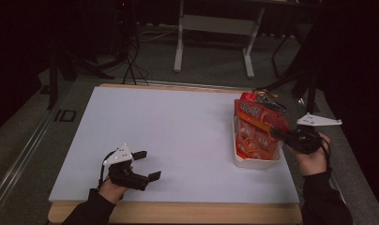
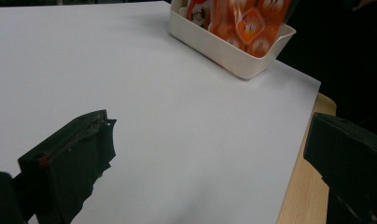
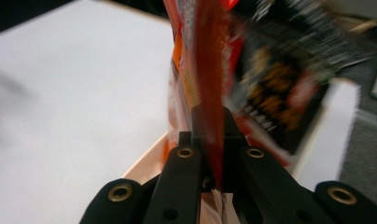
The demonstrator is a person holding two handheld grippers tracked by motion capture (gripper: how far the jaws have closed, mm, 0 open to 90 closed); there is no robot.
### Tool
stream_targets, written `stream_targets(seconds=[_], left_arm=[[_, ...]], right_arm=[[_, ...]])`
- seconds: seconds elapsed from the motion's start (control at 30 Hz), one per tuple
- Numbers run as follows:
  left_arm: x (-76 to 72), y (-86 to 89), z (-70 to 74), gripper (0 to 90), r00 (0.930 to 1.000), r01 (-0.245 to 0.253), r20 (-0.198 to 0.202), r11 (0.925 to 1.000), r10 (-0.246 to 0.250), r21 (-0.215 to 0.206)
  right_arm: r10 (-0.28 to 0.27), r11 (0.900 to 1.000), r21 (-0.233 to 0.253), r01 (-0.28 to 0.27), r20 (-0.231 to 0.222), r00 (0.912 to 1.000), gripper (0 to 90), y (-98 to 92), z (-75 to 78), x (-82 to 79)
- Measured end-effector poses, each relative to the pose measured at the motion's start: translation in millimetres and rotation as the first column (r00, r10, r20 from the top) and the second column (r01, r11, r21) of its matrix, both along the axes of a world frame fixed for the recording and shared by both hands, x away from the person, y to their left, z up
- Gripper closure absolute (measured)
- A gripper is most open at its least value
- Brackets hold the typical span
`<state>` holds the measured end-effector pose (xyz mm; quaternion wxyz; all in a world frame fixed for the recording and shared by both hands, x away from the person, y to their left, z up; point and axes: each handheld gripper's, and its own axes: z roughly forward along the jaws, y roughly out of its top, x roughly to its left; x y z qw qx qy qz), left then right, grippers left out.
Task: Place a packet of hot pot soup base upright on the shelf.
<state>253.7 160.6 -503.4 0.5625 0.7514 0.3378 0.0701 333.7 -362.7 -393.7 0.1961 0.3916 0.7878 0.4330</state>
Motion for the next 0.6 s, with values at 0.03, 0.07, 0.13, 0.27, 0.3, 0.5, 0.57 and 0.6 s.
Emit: stream_targets(seconds=[0.03, 0.07, 0.13, 0.27, 0.3, 0.5, 0.57, 0.6], left_arm=[[-0.2, -0.1, 0.1, 1.0, 1.0000, 0.001, 0.001, 1.0000, -0.001, 0.001], [-0.5, -0.1, 0.2, 1.0, 1.0000, 0.003, 0.002, 1.0000, -0.003, 0.003], [-0.9, 0.1, 0.4, 1.0, 1.0000, 0.003, 0.003, 1.0000, -0.003, 0.000], [-0.6, 0.7, -0.3, 1.0, 1.0000, 0.004, 0.001, 1.0000, -0.004, 0.001], [-0.3, 0.7, -0.8, 1.0, 1.0000, 0.003, -0.001, 1.0000, -0.003, 0.001], [-0.6, -0.1, -2.7, 1.0, 1.0000, 0.002, 0.009, 0.9999, -0.002, 0.012], [-1.2, -0.5, -3.4, 1.0, 0.9999, 0.004, 0.013, 0.9999, -0.004, 0.012], [-1.5, -0.5, -3.7, 1.0, 0.9998, 0.006, 0.018, 0.9999, -0.006, 0.012]], right_arm=[[0.003, 1.000, 0.013, -0.003, 0.007, 1.0000, 90.0, -0.2, -1.0, -0.3], [-0.010, 1.000, 0.016, 0.010, 0.008, 0.9999, 90.0, -1.4, -0.9, -0.4], [-0.030, 0.999, 0.042, 0.030, 0.009, 0.9995, 89.5, -4.8, -3.2, 0.7], [-0.023, 0.997, 0.080, 0.022, 0.001, 0.9997, 78.0, -7.9, -0.8, -0.3], [-0.022, 0.996, 0.088, 0.021, 0.012, 0.9997, 72.8, -7.1, 0.9, -1.5], [-0.012, 0.982, 0.189, -0.008, 0.101, 0.9948, 45.9, -0.6, 26.5, -11.7], [-0.009, 0.978, 0.207, -0.020, 0.137, 0.9906, 38.0, 3.4, 38.4, -17.3], [-0.004, 0.977, 0.211, -0.029, 0.155, 0.9879, 34.7, 5.5, 43.6, -19.8]])
